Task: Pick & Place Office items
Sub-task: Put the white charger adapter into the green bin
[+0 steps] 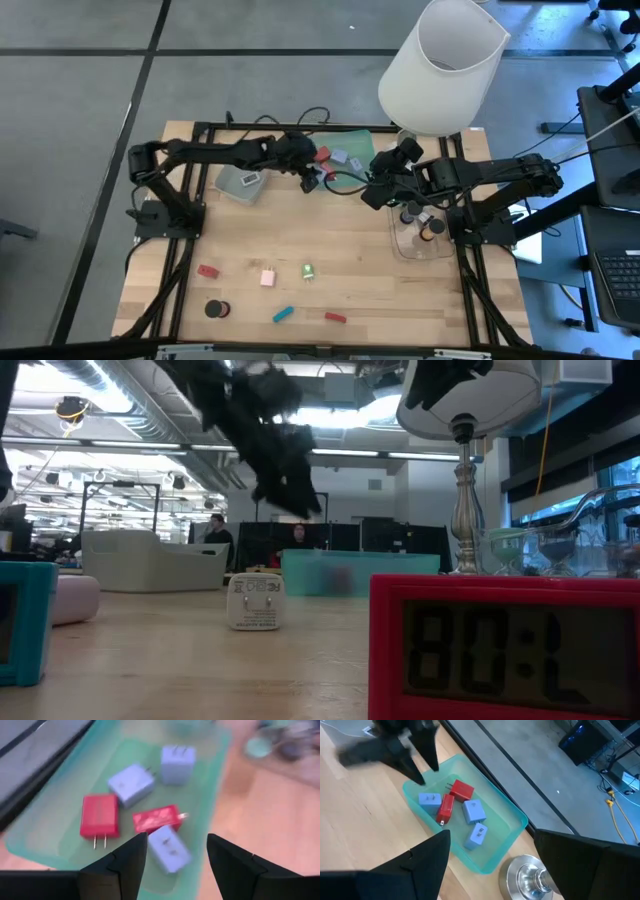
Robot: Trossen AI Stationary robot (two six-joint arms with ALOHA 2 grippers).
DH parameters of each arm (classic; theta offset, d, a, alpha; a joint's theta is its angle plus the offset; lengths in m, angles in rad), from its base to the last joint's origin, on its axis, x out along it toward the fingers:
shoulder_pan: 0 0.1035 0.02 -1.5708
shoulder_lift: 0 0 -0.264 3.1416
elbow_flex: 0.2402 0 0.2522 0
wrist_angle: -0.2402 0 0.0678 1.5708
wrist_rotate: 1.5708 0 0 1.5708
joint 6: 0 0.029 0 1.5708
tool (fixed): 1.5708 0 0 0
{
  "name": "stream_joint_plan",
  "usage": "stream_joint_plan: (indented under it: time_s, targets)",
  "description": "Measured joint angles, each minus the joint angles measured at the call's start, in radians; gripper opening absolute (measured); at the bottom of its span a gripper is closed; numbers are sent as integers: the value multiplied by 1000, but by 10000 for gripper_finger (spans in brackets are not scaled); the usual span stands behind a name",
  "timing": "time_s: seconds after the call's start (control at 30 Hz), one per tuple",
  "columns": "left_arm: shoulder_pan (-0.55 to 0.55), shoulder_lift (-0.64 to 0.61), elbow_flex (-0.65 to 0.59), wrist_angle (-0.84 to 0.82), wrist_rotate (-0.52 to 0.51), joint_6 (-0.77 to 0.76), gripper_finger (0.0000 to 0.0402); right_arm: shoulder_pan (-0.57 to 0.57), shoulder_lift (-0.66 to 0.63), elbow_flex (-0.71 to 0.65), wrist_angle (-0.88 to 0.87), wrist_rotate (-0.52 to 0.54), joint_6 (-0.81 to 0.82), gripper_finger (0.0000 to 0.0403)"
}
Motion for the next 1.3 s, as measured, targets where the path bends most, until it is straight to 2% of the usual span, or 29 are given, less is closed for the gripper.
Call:
stream_joint_plan:
  time_s: [0.13,0.3,0.53,0.67,0.87,0.97,1.13,1.3]
  targets:
    - [-46,-106,5,-87,126,84,197,0,0,0,-8,0,0,291]
    - [-150,-218,-49,-226,282,214,187,0,0,0,-9,0,-7,291]
    - [-331,-259,-164,-290,306,152,188,0,0,0,-9,5,-17,291]
    - [-442,-248,-224,-285,304,257,196,0,0,0,-8,5,-17,291]
    - [-541,-226,-233,-274,177,393,207,0,0,0,0,-5,11,291]
    - [-587,-225,-233,-277,210,491,205,0,0,0,-1,-31,37,291]
    - [-655,-225,-233,-264,336,622,191,0,0,0,0,-75,90,291]
    - [-697,-225,-233,-209,352,723,176,0,0,0,0,-79,147,291]
